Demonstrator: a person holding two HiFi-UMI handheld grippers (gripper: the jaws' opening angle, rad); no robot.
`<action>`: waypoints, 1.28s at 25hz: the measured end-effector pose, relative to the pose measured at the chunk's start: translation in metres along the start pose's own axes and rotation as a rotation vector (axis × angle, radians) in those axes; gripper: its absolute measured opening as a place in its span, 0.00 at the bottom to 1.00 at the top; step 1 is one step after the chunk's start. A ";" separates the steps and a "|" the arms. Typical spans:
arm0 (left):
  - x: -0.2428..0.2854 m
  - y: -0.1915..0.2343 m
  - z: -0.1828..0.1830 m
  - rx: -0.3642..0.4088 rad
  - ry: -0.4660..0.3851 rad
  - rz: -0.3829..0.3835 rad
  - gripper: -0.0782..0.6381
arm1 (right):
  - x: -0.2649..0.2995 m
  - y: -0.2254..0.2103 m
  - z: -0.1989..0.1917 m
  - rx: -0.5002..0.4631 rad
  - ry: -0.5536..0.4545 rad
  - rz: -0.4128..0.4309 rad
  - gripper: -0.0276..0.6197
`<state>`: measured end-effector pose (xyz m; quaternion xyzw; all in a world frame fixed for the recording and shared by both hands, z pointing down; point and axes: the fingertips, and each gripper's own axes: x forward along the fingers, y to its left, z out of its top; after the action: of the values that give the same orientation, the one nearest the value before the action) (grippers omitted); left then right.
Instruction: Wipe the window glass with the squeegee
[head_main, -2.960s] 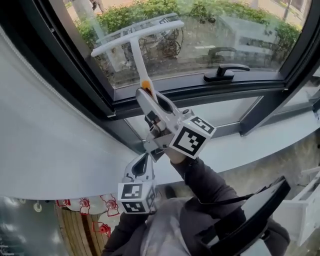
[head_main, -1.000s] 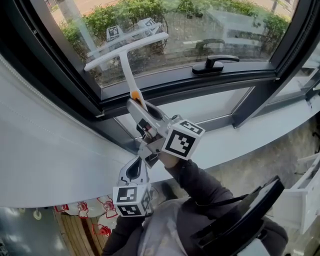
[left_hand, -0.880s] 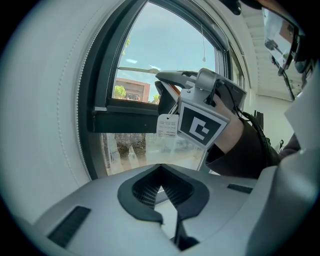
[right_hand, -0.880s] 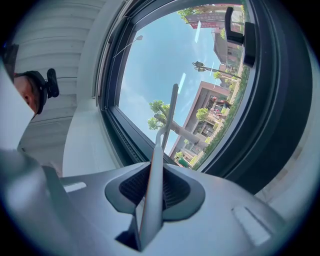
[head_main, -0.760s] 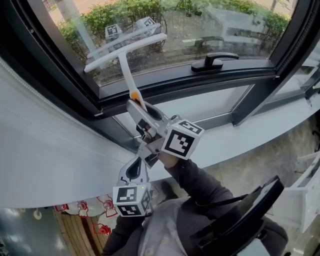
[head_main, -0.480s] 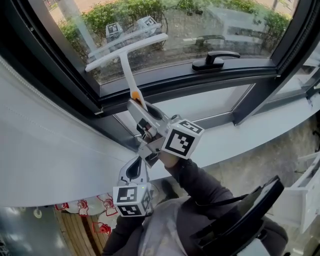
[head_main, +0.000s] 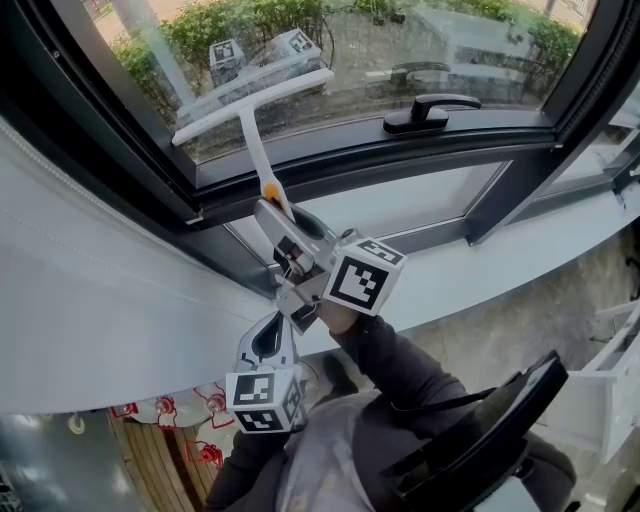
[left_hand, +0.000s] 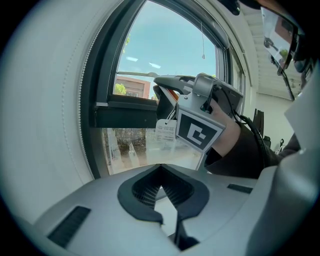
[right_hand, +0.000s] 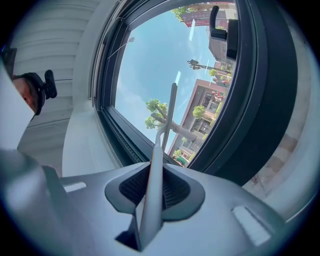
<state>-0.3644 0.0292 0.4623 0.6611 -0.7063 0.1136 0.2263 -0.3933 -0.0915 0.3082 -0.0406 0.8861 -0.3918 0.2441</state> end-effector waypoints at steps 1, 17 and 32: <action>0.000 0.000 -0.001 0.000 0.001 0.000 0.11 | -0.001 -0.001 -0.001 0.002 0.002 -0.001 0.14; 0.000 -0.001 -0.010 -0.015 0.023 0.010 0.11 | -0.006 -0.010 -0.009 0.023 0.011 -0.002 0.14; 0.005 0.002 -0.018 -0.028 0.048 0.010 0.11 | -0.012 -0.024 -0.019 0.049 0.019 -0.012 0.14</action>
<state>-0.3635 0.0336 0.4805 0.6515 -0.7054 0.1205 0.2519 -0.3943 -0.0917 0.3410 -0.0362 0.8783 -0.4153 0.2340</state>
